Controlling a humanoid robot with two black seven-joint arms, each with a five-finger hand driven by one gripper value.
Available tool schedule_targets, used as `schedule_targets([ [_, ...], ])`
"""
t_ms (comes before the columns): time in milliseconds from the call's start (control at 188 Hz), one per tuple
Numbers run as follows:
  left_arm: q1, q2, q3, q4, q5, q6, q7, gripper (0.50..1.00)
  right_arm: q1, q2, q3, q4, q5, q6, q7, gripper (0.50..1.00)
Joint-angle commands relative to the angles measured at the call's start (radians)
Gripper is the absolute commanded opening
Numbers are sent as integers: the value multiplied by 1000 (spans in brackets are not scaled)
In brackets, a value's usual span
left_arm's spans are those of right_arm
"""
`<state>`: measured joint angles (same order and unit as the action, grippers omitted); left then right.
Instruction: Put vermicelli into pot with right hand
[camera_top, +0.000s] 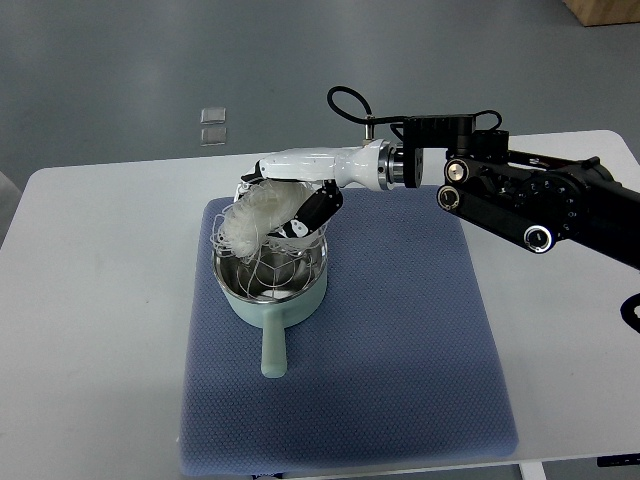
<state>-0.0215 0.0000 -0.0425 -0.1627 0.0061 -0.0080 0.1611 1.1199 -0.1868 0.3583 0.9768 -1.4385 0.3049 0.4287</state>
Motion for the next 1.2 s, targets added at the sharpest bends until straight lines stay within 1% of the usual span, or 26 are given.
schedule_targets([
  [0, 0, 0, 0, 0, 0, 0, 0, 1000, -5, 30, -4, -30, 0, -7, -7, 641],
  [69, 0, 0, 0, 0, 0, 0, 0, 1000, -17, 47, -10, -41, -8, -17, -8, 646],
  [138, 0, 0, 0, 0, 0, 0, 0, 1000, -31, 58, -12, -56, -11, -30, -8, 678],
  [176, 0, 0, 0, 0, 0, 0, 0, 1000, -34, 63, -15, -64, -11, -38, -8, 684],
  [208, 0, 0, 0, 0, 0, 0, 0, 1000, -38, 67, -15, -72, -11, -43, -8, 705],
  [224, 0, 0, 0, 0, 0, 0, 0, 1000, -42, 70, -15, -76, -11, -46, -8, 725],
  [255, 0, 0, 0, 0, 0, 0, 0, 1000, -46, 70, -15, -81, -11, -49, -8, 750],
  [335, 0, 0, 0, 0, 0, 0, 0, 1000, -49, 70, -15, -84, -11, -58, -8, 758],
  [373, 0, 0, 0, -1, 0, 0, 0, 1000, -54, 70, -15, -86, -11, -61, -8, 774],
  [389, 0, 0, 0, 0, 0, 0, 0, 1000, -54, 70, -15, -86, -11, -63, -8, 789],
  [447, 0, 0, 0, 0, 0, 0, 0, 1000, -55, 70, -15, -86, -11, -63, -8, 801],
  [484, -2, 0, 0, 0, 0, -1, 0, 1000, -55, 70, -15, -86, -10, -67, -8, 823],
  [532, 0, 0, 0, 0, 0, 0, 0, 1000, -57, 70, -13, -86, -10, -70, -8, 829],
  [596, 0, 0, 0, 0, 0, 0, 0, 1000, -57, 69, -13, -86, -8, -72, -7, 856],
  [692, 0, 0, 0, 0, 0, -1, 0, 1000, -57, 66, -12, -86, -3, -72, -7, 864],
  [740, 0, 0, 0, 0, 0, 0, 0, 1000, -55, 64, -7, -86, 3, -70, -7, 901],
  [798, 0, 0, 0, 0, 0, -1, 0, 1000, -55, 59, -1, -86, 6, -69, -7, 905],
  [825, 0, 0, 0, 0, 0, 0, 0, 1000, -54, 55, 2, -84, 7, -66, -7, 919],
  [852, 0, 0, 0, 0, 0, 0, 0, 1000, -54, 55, 2, -84, 7, -66, -7, 923],
  [985, 0, 0, 0, 0, 0, -1, 0, 1000, -46, 35, 11, -82, 12, -67, -5, 926],
  [1091, 0, 0, 0, 0, 0, 0, 0, 1000, -52, 29, 94, -84, 61, -52, -5, 926],
  [1192, 0, 0, 0, 0, 0, 0, 0, 1000, -77, 30, 172, -90, 144, -55, -7, 926],
])
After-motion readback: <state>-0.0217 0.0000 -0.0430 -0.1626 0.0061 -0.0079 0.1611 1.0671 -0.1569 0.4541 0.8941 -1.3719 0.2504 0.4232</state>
